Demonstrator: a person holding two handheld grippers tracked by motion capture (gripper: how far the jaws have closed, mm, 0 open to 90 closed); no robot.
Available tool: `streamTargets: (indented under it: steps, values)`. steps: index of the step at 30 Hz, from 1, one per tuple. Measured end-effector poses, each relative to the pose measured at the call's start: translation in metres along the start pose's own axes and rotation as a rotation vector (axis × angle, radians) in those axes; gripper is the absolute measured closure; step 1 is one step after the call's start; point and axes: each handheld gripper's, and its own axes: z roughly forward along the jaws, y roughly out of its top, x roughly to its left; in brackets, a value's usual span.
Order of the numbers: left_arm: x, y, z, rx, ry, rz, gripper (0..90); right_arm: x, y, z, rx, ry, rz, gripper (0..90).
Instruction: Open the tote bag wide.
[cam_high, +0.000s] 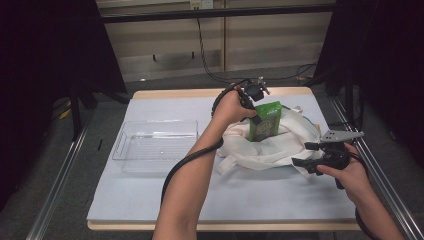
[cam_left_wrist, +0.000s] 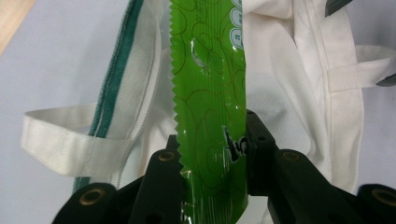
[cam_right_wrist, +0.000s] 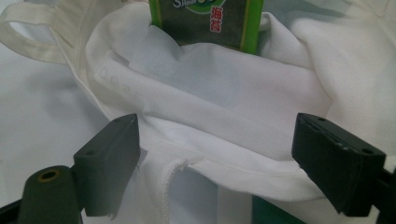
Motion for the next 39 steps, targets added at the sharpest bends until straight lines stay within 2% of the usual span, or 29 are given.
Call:
streamTargets:
  steps: [6, 17, 19, 21, 22, 26, 27, 31, 34, 39]
  values:
    - [-0.001, 0.0, -0.014, -0.04, 0.005, 0.003, 73.7, 0.001, 0.001, 0.001, -0.001, 0.0, -0.008, 15.4]
    - [-0.004, 0.003, -0.035, -0.072, 0.013, 0.013, 73.8, 0.005, 0.002, 0.002, 0.002, 0.006, -0.016, 15.2]
    - [-0.003, 0.004, -0.039, -0.083, 0.007, 0.004, 73.8, 0.005, 0.002, 0.002, 0.002, 0.006, -0.013, 15.1]
    - [-0.004, 0.005, -0.043, -0.091, 0.021, -0.002, 74.2, 0.005, 0.003, 0.002, 0.002, 0.004, -0.016, 15.0]
    - [-0.003, 0.005, -0.046, -0.084, 0.025, 0.009, 74.1, 0.005, 0.003, 0.001, 0.002, 0.003, -0.019, 14.9]
    - [-0.003, 0.005, -0.055, -0.085, 0.015, 0.006, 74.2, 0.006, 0.003, 0.002, 0.005, 0.002, -0.031, 14.2]
    - [-0.003, 0.005, -0.057, -0.09, 0.017, -0.002, 74.2, 0.006, 0.003, 0.002, 0.006, 0.005, -0.028, 14.0]
    - [-0.003, 0.002, -0.063, -0.076, 0.014, 0.008, 74.2, 0.007, 0.004, 0.001, 0.005, 0.009, -0.028, 13.7]
    - [-0.002, 0.001, -0.066, -0.086, -0.002, 0.001, 74.2, 0.006, 0.005, 0.001, -0.001, 0.009, -0.024, 13.4]
    - [-0.001, 0.003, -0.074, -0.075, 0.002, 0.008, 74.2, 0.007, 0.005, 0.003, 0.003, 0.01, -0.024, 12.8]
